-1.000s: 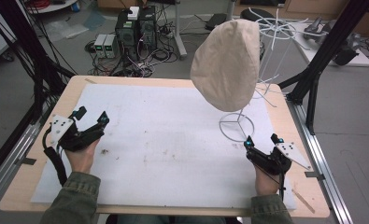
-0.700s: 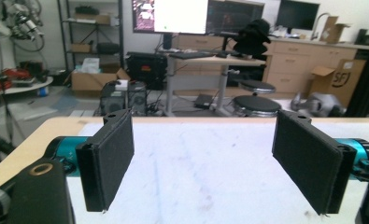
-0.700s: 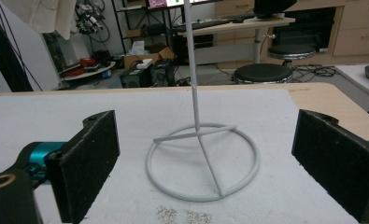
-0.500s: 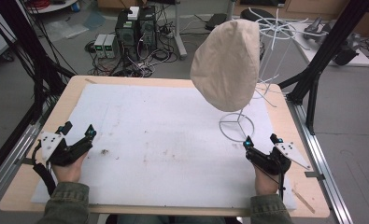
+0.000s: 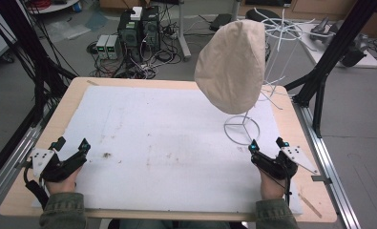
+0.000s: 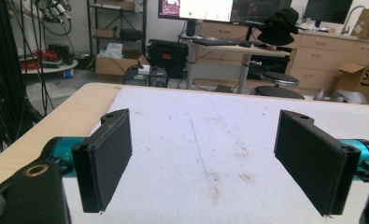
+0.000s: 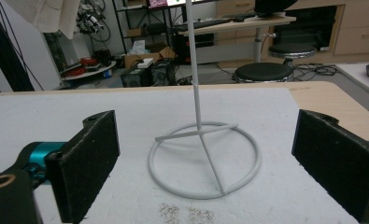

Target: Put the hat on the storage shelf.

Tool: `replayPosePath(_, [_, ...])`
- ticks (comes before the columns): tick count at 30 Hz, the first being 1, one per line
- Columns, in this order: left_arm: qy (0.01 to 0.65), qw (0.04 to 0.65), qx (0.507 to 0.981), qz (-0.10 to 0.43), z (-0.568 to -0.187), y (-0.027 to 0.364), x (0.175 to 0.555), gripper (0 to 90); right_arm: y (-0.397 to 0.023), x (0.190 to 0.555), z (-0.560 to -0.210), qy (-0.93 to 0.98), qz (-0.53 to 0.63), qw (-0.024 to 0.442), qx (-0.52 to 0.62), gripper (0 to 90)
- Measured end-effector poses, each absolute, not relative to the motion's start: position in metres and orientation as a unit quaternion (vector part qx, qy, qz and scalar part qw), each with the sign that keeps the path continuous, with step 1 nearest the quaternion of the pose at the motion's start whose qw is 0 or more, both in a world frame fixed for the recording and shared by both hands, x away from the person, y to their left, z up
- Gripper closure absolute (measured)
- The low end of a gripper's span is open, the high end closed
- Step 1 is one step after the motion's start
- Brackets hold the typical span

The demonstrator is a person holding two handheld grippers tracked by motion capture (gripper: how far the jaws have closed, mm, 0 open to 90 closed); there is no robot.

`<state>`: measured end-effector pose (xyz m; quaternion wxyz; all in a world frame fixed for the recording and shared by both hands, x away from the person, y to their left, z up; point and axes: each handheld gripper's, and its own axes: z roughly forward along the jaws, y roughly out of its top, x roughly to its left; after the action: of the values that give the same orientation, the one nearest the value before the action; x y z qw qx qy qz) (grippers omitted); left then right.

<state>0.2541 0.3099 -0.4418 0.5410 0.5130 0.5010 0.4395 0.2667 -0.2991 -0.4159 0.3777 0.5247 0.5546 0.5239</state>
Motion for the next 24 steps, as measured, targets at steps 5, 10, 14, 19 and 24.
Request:
replayPosePath(5, [0.502, 0.539, 0.513, 0.441, -0.4425, 0.3113, 0.2538, 19.5, -0.2993, 0.2659, -0.4158, 0.555, 0.525, 0.375, 0.525, 6.6])
replayPosePath(10, [0.503, 0.541, 0.509, 0.441, -0.4437, 0.3128, 0.2539, 19.6, -0.2985, 0.2659, -0.4159, 0.555, 0.525, 0.371, 0.528, 6.6])
replayPosePath(14, [0.504, 0.547, 0.509, 0.433, -0.4443, 0.3139, 0.2541, 19.6, -0.2998, 0.2668, -0.4164, 0.555, 0.524, 0.372, 0.528, 6.6])
replayPosePath(19, [0.497, 0.551, 0.509, 0.436, -0.4438, 0.3131, 0.2536, 19.5, -0.2995, 0.2674, -0.4167, 0.555, 0.523, 0.370, 0.531, 6.6])
replayPosePath(24, [0.500, 0.551, 0.509, 0.433, -0.4444, 0.3133, 0.2545, 19.5, -0.3002, 0.2683, -0.4170, 0.555, 0.523, 0.370, 0.531, 6.6])
